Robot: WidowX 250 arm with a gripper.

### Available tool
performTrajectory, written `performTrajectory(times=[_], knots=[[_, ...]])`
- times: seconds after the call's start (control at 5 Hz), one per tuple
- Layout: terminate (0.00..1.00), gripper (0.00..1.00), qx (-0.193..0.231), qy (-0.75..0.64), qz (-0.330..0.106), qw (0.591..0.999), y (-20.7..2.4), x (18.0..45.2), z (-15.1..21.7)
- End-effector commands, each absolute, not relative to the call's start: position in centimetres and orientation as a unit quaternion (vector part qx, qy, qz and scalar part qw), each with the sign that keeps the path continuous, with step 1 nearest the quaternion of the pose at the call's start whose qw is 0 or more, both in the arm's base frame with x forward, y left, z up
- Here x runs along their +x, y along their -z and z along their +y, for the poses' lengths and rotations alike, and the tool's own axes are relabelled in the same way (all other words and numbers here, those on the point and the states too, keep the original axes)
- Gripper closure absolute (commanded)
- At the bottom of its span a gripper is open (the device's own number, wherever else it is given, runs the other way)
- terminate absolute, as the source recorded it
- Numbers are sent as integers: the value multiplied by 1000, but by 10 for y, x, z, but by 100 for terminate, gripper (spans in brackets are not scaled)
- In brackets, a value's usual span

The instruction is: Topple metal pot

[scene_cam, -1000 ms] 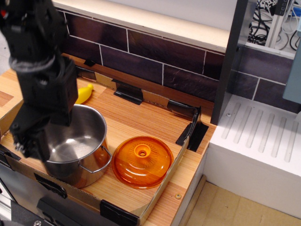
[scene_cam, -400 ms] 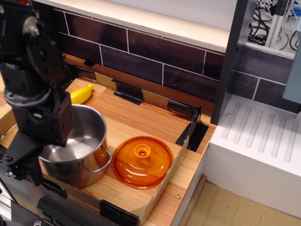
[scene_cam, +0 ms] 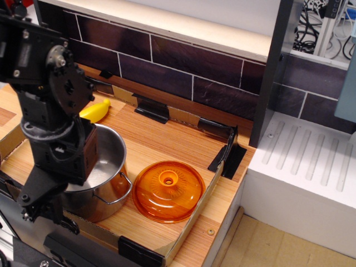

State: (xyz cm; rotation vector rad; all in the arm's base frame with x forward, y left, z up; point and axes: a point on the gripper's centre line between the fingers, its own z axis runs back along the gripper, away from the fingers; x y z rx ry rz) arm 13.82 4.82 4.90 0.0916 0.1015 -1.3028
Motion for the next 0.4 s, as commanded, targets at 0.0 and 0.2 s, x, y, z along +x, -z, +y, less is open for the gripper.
performTrajectory(times=[0.0,0.2], knots=[[0,100,47,603,35,796,-58,148,56],[0,100,27,585,52,809,-60,153,60]])
